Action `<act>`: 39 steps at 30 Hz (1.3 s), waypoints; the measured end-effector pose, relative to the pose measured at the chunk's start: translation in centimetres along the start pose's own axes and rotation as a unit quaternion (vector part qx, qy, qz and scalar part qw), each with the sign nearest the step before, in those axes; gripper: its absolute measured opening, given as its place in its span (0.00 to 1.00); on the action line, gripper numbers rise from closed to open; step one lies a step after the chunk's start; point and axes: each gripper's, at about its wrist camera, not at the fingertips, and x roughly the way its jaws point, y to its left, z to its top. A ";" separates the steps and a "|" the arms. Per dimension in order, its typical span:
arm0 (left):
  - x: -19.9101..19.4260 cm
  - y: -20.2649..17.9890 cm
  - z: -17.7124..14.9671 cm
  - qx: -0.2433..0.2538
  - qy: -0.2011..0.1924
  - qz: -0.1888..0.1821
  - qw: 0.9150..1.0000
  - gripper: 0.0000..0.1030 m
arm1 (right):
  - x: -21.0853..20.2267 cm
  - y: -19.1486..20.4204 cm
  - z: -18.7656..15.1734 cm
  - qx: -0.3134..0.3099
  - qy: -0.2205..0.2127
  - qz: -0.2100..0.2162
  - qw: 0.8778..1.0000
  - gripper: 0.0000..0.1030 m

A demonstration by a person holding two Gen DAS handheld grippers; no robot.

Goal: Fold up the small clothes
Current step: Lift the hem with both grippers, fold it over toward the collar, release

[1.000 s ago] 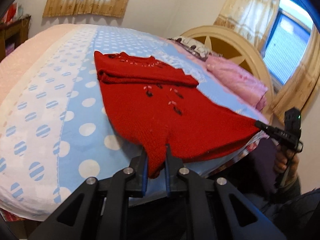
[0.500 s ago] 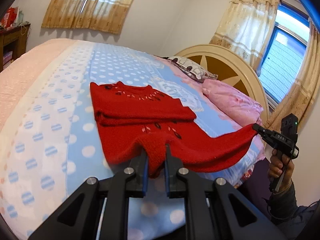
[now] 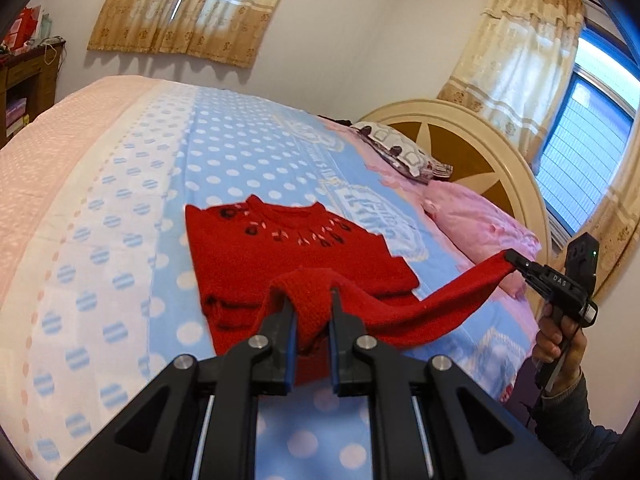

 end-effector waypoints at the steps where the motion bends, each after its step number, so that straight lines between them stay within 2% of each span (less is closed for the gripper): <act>1: 0.4 0.3 0.5 -0.002 -0.001 0.000 1.000 0.12 | 0.4 0.0 0.3 0.000 0.000 -0.003 1.000 0.06; 13: 6.1 2.6 5.9 -0.006 0.013 0.015 1.000 0.12 | 8.4 -1.5 4.4 -0.001 0.027 -0.039 0.999 0.06; 20: 10.5 5.6 8.3 -0.026 0.024 0.034 0.999 0.12 | 14.2 -2.6 6.1 -0.003 0.050 -0.062 0.997 0.06; 28: 17.0 7.6 8.8 -0.028 0.061 0.055 0.996 0.12 | 20.7 -5.2 6.5 0.013 0.074 -0.096 0.993 0.06; 39: 21.9 10.1 9.0 -0.042 0.088 0.083 0.992 0.12 | 28.6 -9.3 5.7 0.051 0.111 -0.124 0.985 0.07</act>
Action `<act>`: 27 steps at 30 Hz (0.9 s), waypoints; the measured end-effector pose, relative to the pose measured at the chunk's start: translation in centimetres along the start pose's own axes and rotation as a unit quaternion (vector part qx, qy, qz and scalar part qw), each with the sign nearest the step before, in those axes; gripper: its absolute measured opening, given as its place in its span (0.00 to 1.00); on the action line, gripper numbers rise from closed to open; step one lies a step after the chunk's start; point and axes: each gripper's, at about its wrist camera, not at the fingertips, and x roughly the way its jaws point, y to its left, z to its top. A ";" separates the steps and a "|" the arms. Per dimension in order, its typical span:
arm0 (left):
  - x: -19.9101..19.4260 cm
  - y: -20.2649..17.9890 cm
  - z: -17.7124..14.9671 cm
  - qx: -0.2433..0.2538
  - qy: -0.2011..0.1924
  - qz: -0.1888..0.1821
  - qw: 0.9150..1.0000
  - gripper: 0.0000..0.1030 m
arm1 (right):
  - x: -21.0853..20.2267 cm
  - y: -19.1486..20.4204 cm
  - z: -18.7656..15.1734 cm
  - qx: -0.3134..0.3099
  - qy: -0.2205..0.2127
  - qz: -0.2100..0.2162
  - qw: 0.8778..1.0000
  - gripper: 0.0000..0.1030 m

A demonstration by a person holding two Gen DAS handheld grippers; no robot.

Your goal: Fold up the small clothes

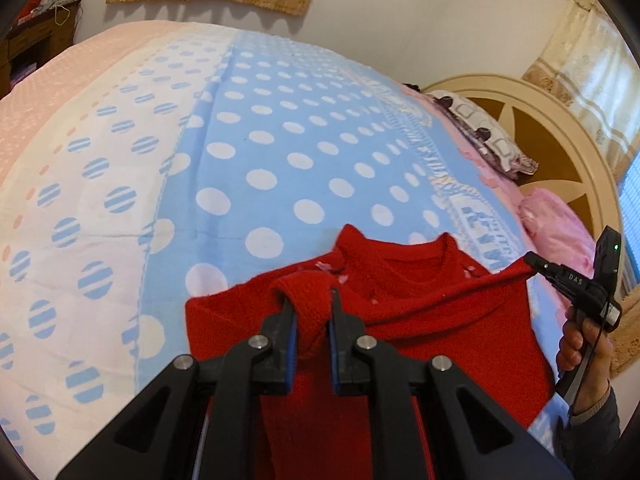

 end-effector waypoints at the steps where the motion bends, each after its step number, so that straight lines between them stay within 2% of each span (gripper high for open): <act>1: 0.3 -0.1 0.0 0.001 0.001 0.003 1.000 0.13 | 0.8 -0.2 0.2 0.003 0.008 -0.003 1.000 0.07; 2: 0.5 -0.1 0.0 -0.001 0.001 0.007 1.000 0.14 | 1.1 -0.4 0.2 0.005 0.008 -0.006 1.000 0.08; 3: 0.5 -0.2 -0.1 -0.002 0.001 0.012 1.000 0.15 | 1.1 -0.5 0.3 0.008 0.004 -0.010 1.000 0.14; 6: -1.0 -0.3 -0.6 0.003 -0.027 0.034 0.999 0.26 | -0.5 -0.6 -0.1 -0.002 -0.020 -0.003 1.000 0.61; 8: -2.6 -0.1 -1.1 0.010 -0.049 0.051 0.997 0.38 | -1.5 0.0 -0.7 -0.023 -0.024 -0.001 0.999 0.62; 10: -4.3 0.1 -1.9 0.011 -0.071 0.062 0.996 0.46 | -2.3 1.0 -1.5 -0.047 -0.019 0.000 0.999 0.62; 13: -5.7 -0.2 -3.9 0.031 -0.083 0.080 0.993 0.47 | -3.2 2.8 -3.5 -0.080 0.000 0.013 0.997 0.62; 15: -5.7 -0.7 -5.1 0.043 -0.078 0.090 0.992 0.47 | -3.2 4.4 -5.6 -0.114 0.029 0.023 0.993 0.62; 16: -5.6 -0.8 -6.2 0.050 -0.070 0.108 0.991 0.47 | -3.1 4.9 -6.4 -0.126 0.038 0.022 0.991 0.62; 19: -4.8 -0.7 -8.2 0.052 -0.041 0.127 0.990 0.47 | -3.1 7.1 -9.9 -0.189 0.075 -0.001 0.979 0.62; 21: -4.5 -0.4 -9.3 0.048 -0.030 0.125 0.991 0.47 | -3.5 7.6 -11.8 -0.213 0.084 -0.014 0.973 0.62; 23: -4.7 -0.3 -10.4 0.045 -0.026 0.130 0.990 0.52 | -3.9 7.7 -13.1 -0.226 0.091 -0.015 0.970 0.62; 27: -5.1 0.0 -11.4 0.032 -0.025 0.129 0.991 0.59 | -4.7 7.5 -14.5 -0.231 0.082 -0.025 0.969 0.62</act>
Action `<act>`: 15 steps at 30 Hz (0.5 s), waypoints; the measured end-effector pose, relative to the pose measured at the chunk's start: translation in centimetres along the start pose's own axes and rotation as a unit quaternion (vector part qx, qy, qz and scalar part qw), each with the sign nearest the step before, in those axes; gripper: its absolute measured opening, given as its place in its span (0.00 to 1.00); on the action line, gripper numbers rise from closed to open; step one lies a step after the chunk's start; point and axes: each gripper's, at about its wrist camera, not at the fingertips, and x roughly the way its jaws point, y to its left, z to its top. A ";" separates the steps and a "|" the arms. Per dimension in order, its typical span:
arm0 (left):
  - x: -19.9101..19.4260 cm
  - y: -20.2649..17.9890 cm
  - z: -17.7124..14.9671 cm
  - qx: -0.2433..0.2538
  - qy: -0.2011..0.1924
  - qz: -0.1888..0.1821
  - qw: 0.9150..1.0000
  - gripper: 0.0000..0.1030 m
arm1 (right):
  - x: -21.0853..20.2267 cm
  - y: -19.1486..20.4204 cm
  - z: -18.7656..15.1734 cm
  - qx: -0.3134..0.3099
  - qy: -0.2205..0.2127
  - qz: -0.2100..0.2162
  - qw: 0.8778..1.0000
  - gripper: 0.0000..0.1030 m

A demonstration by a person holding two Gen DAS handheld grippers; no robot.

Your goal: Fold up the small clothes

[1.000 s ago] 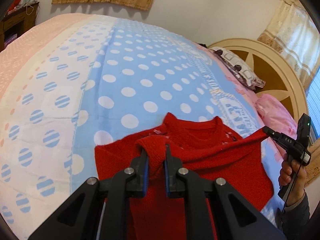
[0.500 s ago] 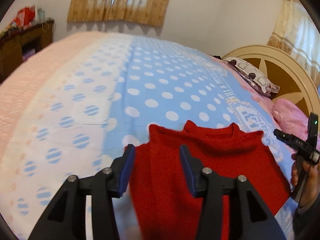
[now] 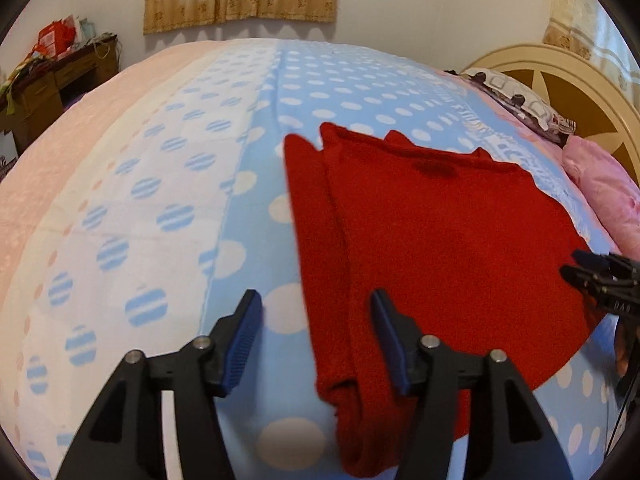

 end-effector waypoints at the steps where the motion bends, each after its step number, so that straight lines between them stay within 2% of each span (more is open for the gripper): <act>1: 0.0 -0.1 -0.3 0.002 0.001 -0.002 1.000 0.59 | -0.1 0.0 -0.1 0.002 0.000 0.000 1.000 0.62; 4: -0.3 -0.4 -0.9 0.006 0.000 -0.003 1.000 0.59 | -1.1 -0.1 -0.8 0.020 -0.004 -0.003 1.000 0.62; 8: -0.4 0.2 -1.6 -0.007 0.001 -0.013 1.000 0.62 | -2.3 1.0 -2.2 0.007 -0.018 -0.020 1.000 0.62; 12: -0.6 0.6 -1.9 -0.018 0.005 -0.022 1.000 0.63 | -3.6 1.3 -3.3 0.005 -0.018 -0.008 1.000 0.62; 15: -0.9 0.7 -2.2 -0.023 0.001 -0.028 0.999 0.63 | -4.8 1.0 -3.8 0.008 -0.036 -0.002 0.999 0.62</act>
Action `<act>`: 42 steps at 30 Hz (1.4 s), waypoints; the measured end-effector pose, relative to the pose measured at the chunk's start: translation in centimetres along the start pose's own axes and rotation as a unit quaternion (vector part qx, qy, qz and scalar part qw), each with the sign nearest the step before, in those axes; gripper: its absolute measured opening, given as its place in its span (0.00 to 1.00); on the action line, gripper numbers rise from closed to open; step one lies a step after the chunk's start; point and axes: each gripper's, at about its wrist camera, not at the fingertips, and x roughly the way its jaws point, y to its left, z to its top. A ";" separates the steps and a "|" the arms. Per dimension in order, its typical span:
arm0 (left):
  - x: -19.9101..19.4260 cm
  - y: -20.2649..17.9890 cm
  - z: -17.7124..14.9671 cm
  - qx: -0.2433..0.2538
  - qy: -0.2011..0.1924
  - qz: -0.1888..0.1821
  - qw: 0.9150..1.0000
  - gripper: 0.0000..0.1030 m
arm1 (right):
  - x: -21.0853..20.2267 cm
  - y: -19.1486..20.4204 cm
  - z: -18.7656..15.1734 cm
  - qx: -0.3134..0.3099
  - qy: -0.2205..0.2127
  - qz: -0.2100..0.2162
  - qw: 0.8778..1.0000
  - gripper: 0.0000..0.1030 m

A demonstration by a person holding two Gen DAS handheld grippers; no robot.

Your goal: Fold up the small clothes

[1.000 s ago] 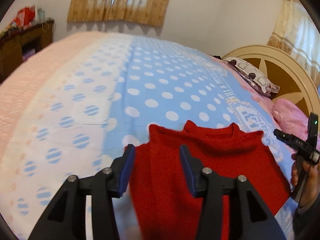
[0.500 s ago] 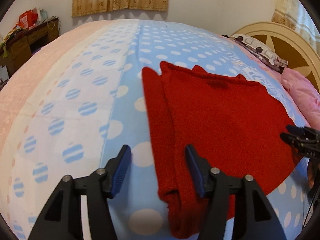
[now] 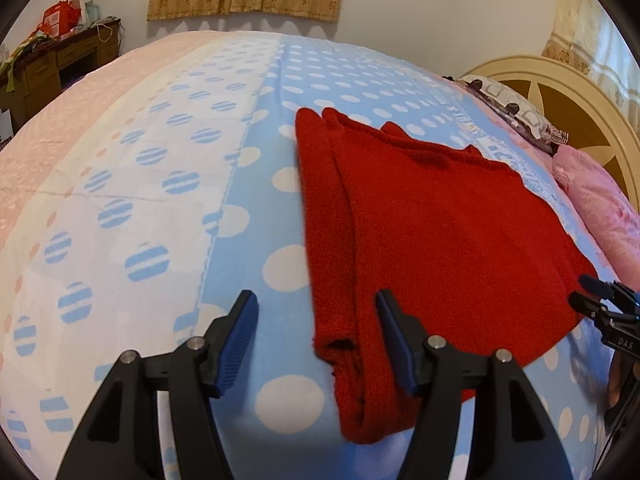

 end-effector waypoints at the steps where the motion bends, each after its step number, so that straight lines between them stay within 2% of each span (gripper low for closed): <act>1: -0.1 0.1 -0.1 -0.004 -0.001 -0.003 1.000 0.63 | -0.6 -0.5 0.2 0.009 -0.017 -0.006 1.000 0.62; 3: -0.3 0.1 -0.2 -0.008 -0.002 -0.002 1.000 0.65 | -0.8 -1.4 0.4 0.026 -0.025 -0.010 0.999 0.62; 4: -0.3 0.2 -0.3 -0.009 -0.001 0.000 1.000 0.68 | -0.4 -1.8 0.5 0.035 -0.016 -0.007 0.999 0.62; 9: -0.5 0.0 -0.6 -0.006 0.000 0.007 1.000 0.70 | 1.7 -1.8 -0.8 0.030 0.044 -0.020 0.998 0.62; 13: -0.4 0.0 -0.8 -0.002 0.000 0.011 1.000 0.75 | 0.3 -1.3 -0.2 0.027 0.029 -0.029 0.999 0.62; 19: -0.4 0.2 -1.0 -0.004 -0.001 0.008 1.000 0.75 | 0.2 -0.7 2.4 0.044 0.001 -0.009 0.999 0.62; 25: -0.5 0.2 -1.1 -0.008 -0.003 0.003 1.000 0.76 | 3.0 -0.4 1.5 0.044 0.038 -0.016 0.998 0.62; 29: -0.5 0.3 -1.1 -0.008 -0.004 0.001 1.000 0.76 | 2.5 -0.1 0.3 0.031 0.037 -0.020 0.999 0.62; 34: -0.8 0.4 -1.3 -0.012 -0.004 -0.004 1.000 0.76 | 1.7 1.3 0.7 0.013 0.050 -0.046 0.998 0.62; 36: -0.9 0.4 -1.3 -0.014 -0.007 -0.008 1.000 0.76 | 1.1 1.9 1.8 0.026 0.033 -0.023 0.999 0.62; 40: -1.6 0.8 -1.4 -0.025 -0.025 -0.017 0.999 0.76 | 2.4 4.7 4.7 0.014 0.016 0.007 1.000 0.62; 42: -2.1 1.4 -1.4 -0.039 -0.039 -0.023 0.998 0.77 | 4.6 6.4 5.6 0.010 0.038 0.034 0.999 0.62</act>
